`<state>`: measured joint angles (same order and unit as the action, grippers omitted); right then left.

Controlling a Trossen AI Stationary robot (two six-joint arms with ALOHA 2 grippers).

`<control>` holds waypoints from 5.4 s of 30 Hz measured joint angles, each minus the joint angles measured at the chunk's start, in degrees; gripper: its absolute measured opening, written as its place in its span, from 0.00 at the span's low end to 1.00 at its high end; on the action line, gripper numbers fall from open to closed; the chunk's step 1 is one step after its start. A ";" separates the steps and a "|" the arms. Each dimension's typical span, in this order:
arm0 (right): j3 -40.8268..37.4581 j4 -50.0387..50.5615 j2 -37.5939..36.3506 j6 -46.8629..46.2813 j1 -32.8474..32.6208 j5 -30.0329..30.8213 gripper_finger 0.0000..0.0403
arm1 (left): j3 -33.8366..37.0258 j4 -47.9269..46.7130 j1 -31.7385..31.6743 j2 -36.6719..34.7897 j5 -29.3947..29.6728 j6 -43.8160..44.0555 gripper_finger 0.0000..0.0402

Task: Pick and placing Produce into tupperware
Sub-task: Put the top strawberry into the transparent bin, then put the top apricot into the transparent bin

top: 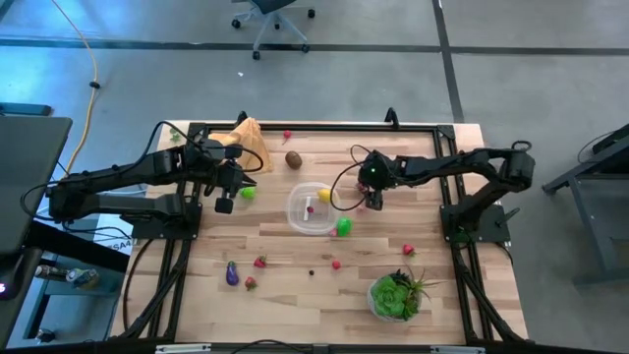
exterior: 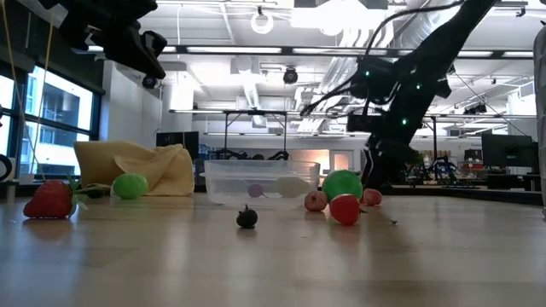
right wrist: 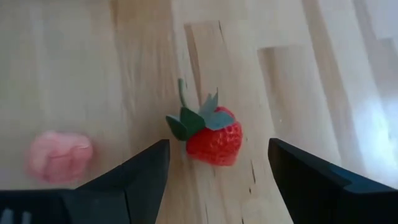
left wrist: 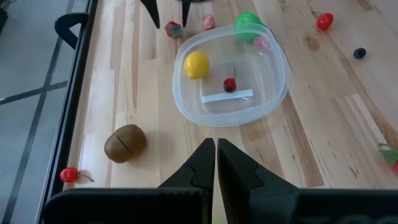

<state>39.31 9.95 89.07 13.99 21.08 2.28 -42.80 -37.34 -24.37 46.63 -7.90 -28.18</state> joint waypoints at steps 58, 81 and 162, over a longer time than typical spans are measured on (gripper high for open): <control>16.36 -1.66 -4.37 -9.28 -7.53 -7.36 0.33 | 0.01 -0.02 0.00 -0.01 0.00 -0.01 0.02; 25.29 2.41 17.12 -11.64 -14.03 -10.38 0.33 | 0.01 -0.02 0.00 -0.01 0.00 0.00 0.02; -13.25 -12.99 -11.32 -24.22 -13.97 3.36 0.60 | 0.00 -0.01 -0.02 0.00 0.00 0.00 0.02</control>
<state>26.06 -3.04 77.75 -10.23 7.11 5.64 -42.81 -37.36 -24.38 46.63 -7.90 -28.18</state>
